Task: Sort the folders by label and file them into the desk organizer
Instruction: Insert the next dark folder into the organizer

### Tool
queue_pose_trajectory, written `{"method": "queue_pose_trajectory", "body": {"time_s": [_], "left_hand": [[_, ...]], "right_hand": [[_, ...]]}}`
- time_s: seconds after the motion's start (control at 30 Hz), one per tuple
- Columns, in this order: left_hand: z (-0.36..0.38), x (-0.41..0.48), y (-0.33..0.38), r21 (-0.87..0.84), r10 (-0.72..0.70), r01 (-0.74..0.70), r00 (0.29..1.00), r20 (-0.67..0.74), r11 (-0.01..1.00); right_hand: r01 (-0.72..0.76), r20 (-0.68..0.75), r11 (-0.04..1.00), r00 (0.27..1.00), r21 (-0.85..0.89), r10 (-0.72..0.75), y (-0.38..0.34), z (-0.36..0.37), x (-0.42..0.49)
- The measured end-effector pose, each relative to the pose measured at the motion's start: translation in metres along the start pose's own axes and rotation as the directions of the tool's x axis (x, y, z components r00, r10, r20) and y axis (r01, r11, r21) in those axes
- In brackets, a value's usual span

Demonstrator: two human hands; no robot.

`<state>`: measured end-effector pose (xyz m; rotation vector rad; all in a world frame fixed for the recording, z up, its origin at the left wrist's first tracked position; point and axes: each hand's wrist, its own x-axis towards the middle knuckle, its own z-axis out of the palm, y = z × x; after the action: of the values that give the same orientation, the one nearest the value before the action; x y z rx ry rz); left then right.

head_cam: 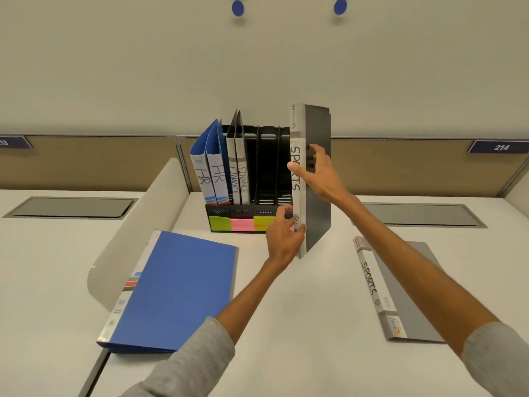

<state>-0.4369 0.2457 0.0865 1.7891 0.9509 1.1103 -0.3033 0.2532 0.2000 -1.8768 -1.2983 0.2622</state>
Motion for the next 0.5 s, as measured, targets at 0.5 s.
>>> {"method": "queue_pose_trajectory", "body": {"time_s": [0.5], "left_hand": [[-0.033, -0.022, -0.037, -0.228, -0.342, 0.467, 0.836, 0.430, 0.855]], "right_hand": [[-0.027, 0.076, 0.958, 0.996, -0.284, 0.051, 0.034, 0.055, -0.019]]}}
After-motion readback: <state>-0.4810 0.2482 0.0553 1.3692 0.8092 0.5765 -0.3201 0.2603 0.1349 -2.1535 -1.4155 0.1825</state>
